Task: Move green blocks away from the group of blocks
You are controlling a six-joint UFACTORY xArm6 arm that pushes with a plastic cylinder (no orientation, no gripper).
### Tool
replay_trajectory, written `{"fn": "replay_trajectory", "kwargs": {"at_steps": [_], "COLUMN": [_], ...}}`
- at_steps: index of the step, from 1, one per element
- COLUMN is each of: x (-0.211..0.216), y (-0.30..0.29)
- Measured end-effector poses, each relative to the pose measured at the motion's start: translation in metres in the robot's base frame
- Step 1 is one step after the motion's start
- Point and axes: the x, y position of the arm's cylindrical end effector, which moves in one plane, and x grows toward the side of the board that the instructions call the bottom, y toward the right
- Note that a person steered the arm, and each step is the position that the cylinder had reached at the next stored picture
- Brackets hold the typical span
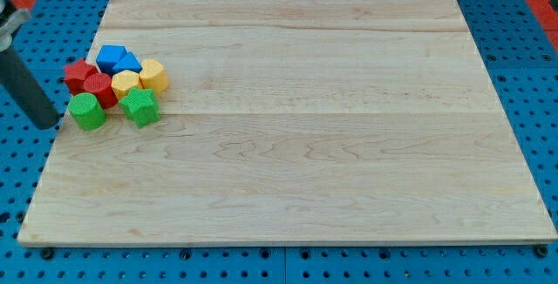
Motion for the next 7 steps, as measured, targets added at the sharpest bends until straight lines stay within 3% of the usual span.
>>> {"fn": "replay_trajectory", "kwargs": {"at_steps": [2,3,5,7], "x": [-0.011,-0.011,-0.026,-0.041], "y": [0.195,0.252,0.192,0.25]}}
